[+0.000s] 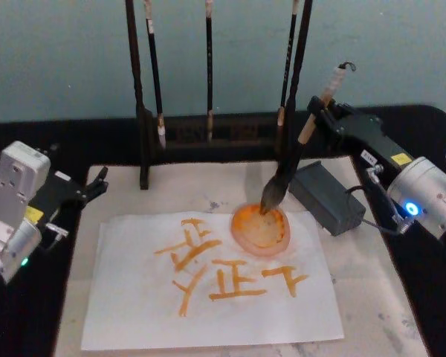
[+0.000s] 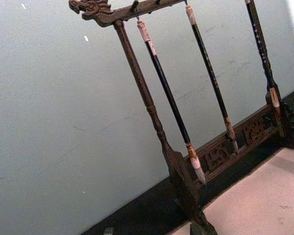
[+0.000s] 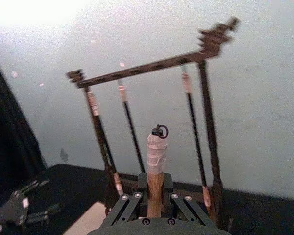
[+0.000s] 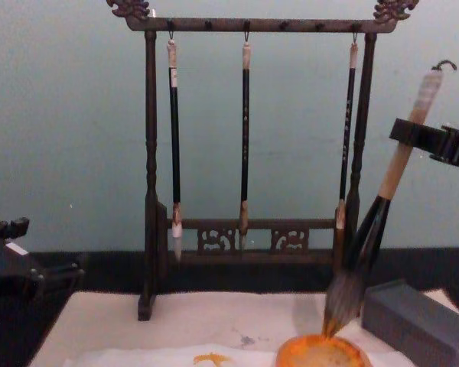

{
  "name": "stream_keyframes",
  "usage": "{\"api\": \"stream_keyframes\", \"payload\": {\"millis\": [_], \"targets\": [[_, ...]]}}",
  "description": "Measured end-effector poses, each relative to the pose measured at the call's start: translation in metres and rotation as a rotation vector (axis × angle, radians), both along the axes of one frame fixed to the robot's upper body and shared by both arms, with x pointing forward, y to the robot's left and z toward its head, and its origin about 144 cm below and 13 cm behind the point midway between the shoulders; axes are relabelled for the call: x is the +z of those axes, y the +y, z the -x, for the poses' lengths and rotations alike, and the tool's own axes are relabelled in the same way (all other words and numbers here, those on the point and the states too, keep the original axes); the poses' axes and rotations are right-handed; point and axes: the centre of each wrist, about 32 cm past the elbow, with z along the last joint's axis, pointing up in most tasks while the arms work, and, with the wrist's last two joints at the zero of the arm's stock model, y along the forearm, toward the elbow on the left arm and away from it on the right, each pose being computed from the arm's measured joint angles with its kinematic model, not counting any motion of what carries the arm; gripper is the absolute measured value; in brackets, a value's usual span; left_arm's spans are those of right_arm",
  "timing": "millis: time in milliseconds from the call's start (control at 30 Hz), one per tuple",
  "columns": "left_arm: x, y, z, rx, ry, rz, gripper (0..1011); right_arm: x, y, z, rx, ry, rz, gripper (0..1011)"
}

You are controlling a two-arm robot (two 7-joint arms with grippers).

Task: Pick up the brush from the inkstone, write on the paper, then place the brush back to its original position.

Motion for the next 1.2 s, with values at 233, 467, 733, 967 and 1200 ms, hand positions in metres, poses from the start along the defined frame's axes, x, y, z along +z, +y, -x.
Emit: {"api": "stream_keyframes", "payload": {"millis": [233, 467, 733, 967, 1200], "targets": [[0.000, 0.000, 0.000, 0.000, 0.000, 0.000, 1010, 0.002, -0.002, 0.016, 0.071, -0.105, 0.111, 176], [0.000, 0.000, 0.000, 0.000, 0.000, 0.000, 1010, 0.005, -0.007, 0.029, 0.124, -0.132, 0.168, 176], [0.000, 0.000, 0.000, 0.000, 0.000, 0.000, 1010, 0.004, -0.016, 0.044, 0.184, -0.162, 0.214, 176], [0.000, 0.000, 0.000, 0.000, 0.000, 0.000, 1010, 0.002, -0.022, 0.050, 0.264, -0.176, 0.262, 176], [0.000, 0.000, 0.000, 0.000, 0.000, 0.000, 1010, 0.001, -0.024, 0.054, 0.319, -0.173, 0.278, 176]]}}
